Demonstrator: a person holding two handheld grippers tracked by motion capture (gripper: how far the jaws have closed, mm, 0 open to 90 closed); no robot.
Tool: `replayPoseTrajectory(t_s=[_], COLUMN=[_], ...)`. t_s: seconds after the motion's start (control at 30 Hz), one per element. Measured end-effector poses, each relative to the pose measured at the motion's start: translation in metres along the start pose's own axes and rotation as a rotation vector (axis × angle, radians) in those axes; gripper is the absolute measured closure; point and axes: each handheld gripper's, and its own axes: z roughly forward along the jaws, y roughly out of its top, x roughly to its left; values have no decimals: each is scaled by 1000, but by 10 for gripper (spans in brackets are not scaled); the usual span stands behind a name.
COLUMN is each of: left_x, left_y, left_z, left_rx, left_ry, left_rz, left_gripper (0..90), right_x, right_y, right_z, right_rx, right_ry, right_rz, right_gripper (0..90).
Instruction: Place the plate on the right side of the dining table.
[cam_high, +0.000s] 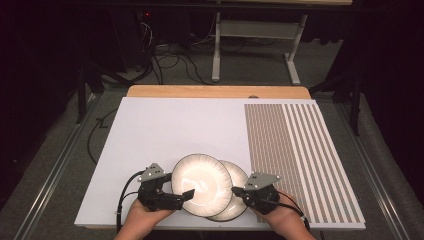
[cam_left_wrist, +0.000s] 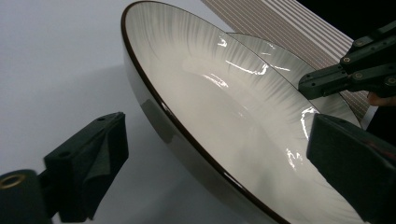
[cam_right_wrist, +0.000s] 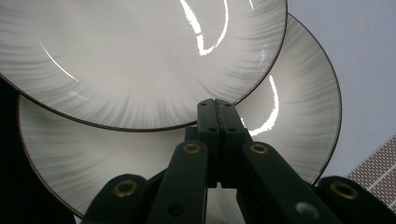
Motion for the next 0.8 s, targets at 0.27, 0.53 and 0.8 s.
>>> replayPoseTrajectory(t_s=[0.27,0.53,0.8], left_x=[-2,4,8], left_y=[0,0,1], left_z=[3,0,0], left_rx=[30,44,50], left_ry=[-41,-22,-24], left_rz=[-21,-71,-125], left_gripper=[246,430,520], right_x=[0,0,-2], right_y=[0,0,-2], right_z=[0,0,-2], right_rx=[-2,-5,-8], right_ry=[-2,-10,-15], right_rz=[-1,1,5], right_gripper=[900,900,900])
